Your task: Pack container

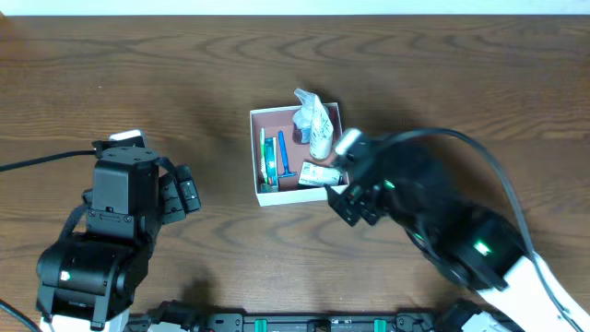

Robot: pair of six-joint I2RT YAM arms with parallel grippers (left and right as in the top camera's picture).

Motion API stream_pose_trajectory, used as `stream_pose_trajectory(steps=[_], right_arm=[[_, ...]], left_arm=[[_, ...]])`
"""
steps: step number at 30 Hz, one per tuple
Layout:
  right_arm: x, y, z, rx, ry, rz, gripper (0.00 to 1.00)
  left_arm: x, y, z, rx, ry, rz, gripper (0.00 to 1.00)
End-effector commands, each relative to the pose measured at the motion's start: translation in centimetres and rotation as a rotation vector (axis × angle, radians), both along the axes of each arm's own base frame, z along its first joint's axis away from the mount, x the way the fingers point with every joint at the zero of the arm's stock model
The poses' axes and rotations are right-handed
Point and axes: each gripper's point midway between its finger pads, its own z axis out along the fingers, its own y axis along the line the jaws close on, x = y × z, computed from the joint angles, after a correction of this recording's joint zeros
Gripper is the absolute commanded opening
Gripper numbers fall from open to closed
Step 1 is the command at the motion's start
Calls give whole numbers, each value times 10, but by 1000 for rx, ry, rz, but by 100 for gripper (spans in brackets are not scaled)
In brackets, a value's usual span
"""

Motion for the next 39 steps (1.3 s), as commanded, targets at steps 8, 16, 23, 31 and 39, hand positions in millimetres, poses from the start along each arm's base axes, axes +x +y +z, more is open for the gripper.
stream_pose_trajectory(steps=[8,16,23,31,39], right_arm=[[-19,-30,25,48,-39,-73,99],[2,-83,42,-39,-181,-334,99],[9,-132,34,126,-176,-449,99],[-6,-183,-56,211,-153,-590,99],[-25,-197,-128,248,-168,-666,99]], left_arm=[[0,4,5,14,-13,16,98],[0,4,5,14,-13,16,98],[0,4,5,14,-13,16,98],[0,4,5,14,-13,16,98],[0,4,5,14,-13,16,98]])
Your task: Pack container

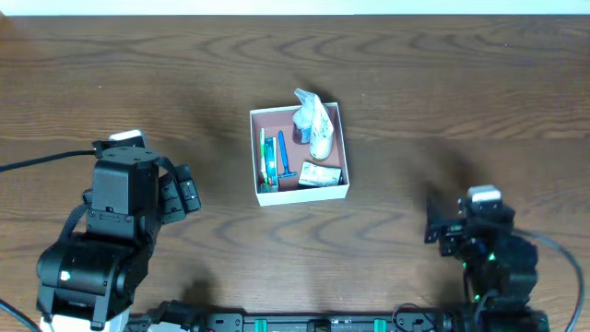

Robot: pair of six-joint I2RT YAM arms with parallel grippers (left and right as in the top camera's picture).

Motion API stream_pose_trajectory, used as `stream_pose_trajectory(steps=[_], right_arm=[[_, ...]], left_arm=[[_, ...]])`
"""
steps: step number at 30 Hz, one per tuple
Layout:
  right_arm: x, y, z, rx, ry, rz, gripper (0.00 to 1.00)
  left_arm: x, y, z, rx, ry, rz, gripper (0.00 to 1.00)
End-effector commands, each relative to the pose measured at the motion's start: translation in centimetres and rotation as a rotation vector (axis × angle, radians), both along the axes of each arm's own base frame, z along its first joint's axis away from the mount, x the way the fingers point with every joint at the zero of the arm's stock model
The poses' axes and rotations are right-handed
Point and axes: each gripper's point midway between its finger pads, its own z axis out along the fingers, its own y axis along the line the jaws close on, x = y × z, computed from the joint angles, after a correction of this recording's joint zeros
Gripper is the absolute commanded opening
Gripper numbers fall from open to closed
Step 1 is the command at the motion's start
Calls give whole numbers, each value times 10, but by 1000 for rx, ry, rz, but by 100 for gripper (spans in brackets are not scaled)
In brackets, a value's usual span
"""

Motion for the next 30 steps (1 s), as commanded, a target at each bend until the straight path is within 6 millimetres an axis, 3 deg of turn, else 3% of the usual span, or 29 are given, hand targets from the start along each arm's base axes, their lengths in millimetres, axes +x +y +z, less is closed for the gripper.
stream_pose_trajectory(steps=[1,7,30], right_arm=[[-3,3,-12,45,-32,3,99],[-5,3,-31,45,-44,3,99],[-4,3,-30,44,-48,4,99]], left_arm=[[0,4,5,14,-13,16,98],[0,4,5,14,-13,16,98],[0,4,5,14,-13,16,98]])
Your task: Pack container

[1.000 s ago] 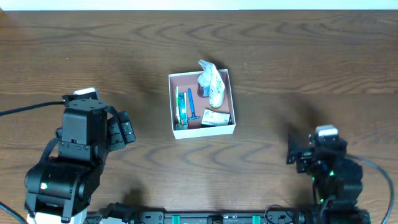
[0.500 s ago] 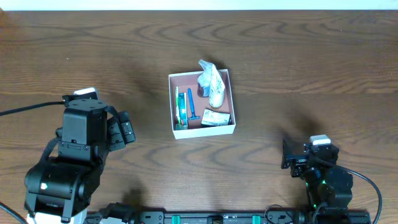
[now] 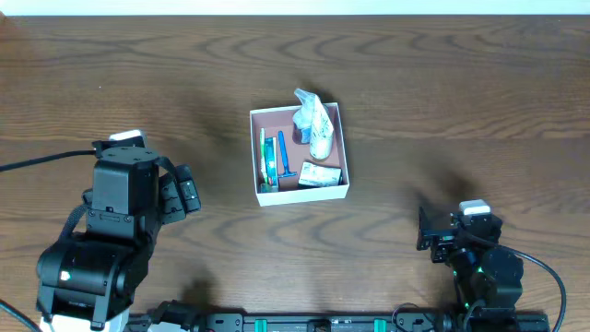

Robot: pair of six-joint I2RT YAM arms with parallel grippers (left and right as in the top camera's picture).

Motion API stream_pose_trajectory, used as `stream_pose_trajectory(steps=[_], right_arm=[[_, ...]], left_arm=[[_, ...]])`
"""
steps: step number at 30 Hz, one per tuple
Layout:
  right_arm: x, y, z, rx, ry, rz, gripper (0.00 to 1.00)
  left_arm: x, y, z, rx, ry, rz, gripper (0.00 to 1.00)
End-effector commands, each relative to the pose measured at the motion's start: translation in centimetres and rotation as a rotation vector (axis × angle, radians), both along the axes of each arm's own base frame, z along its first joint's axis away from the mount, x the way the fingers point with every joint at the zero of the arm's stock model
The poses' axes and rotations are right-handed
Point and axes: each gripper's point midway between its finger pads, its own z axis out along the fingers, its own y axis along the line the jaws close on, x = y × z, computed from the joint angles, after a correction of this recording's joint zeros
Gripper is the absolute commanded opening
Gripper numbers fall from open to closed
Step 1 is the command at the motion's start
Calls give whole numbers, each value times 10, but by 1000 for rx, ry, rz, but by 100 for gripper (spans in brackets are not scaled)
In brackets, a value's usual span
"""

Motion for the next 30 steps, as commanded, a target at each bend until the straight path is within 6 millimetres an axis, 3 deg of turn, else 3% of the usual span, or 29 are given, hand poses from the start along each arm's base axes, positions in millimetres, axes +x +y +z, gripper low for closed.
stream_pose_trajectory(steps=[1,7,10,13,16,20,24,30], right_arm=[[0,0,1,15,-9,-5,99],[0,0,1,15,-9,-5,99],[0,0,1,15,-9,-5,99],[0,0,1,15,-9,-5,99],[0,0,1,15,-9,-5,99],[0,0,1,15,-9,-5,99],[0,0,1,15,-9,-5,99],[0,0,1,15,-9,-5,99]], left_arm=[[0,4,5,14,-13,16,98],[-2,5,5,13,-17,19,98],[-13,10,4,9,-42,29,98],[-30,30,3,47,-87,94,98],[-45,38,-8,10,-141,144,98],[-47,28,-37,-43,-243,86,98],[-42,11,-84,-53,-297,-44,98],[-43,0,-149,-97,-261,-88,98]])
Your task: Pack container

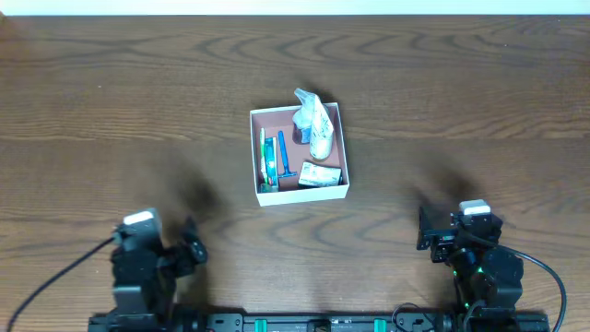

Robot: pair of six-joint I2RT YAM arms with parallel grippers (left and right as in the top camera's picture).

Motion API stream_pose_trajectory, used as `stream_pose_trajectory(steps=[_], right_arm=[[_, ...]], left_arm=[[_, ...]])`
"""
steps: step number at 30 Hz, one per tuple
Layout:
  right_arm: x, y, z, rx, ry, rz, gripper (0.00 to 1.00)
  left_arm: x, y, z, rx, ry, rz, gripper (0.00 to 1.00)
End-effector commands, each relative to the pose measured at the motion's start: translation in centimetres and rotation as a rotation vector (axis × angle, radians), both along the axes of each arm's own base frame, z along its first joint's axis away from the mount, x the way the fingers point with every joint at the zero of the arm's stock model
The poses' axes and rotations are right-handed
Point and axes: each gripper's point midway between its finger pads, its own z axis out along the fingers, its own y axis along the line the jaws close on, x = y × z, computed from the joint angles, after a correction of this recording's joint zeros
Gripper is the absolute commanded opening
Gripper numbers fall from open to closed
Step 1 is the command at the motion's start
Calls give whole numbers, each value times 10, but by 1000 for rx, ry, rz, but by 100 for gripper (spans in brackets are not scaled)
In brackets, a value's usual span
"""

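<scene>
The white open box (257, 190) with a brown floor stands at the table's middle. Inside it lie a white tube and crumpled wrap (316, 120) at the back right, a blue razor (283, 155), a green and blue toothbrush pack (267, 159) along the left wall, and a small printed carton (320, 174) at the front right. My left gripper (192, 249) is pulled back at the front left edge. My right gripper (425, 231) sits folded at the front right. Both are far from the box and hold nothing; their jaws are too small and dark to read.
The dark wooden table (442, 83) runs around the box on all sides. A black cable (55, 277) trails from the left arm toward the left edge. The arm bases line the front edge.
My left arm has drawn back from a raised pose at the left middle to a low folded pose at the front left edge. The right arm and the box contents are unchanged.
At first my right gripper was at the box's front right corner, by the small carton. Then it had withdrawn to the front right, leaving the carton in the box, and settled lower there. Now the left arm has folded back too.
</scene>
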Motion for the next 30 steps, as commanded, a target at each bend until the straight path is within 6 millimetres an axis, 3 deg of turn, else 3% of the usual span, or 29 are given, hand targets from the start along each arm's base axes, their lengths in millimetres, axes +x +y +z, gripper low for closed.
stream_pose_trajectory(steps=[1,13,30], right_arm=[[0,0,0,15,-4,-5,99],[0,0,0,15,-4,-5,99],[0,0,0,15,-4,-5,99]], left_arm=[[1,-13,-23,-20,8,-77,98],[9,-15,-81,-25,62,-86,98],[9,-14,-79,-22,58,-84,98]])
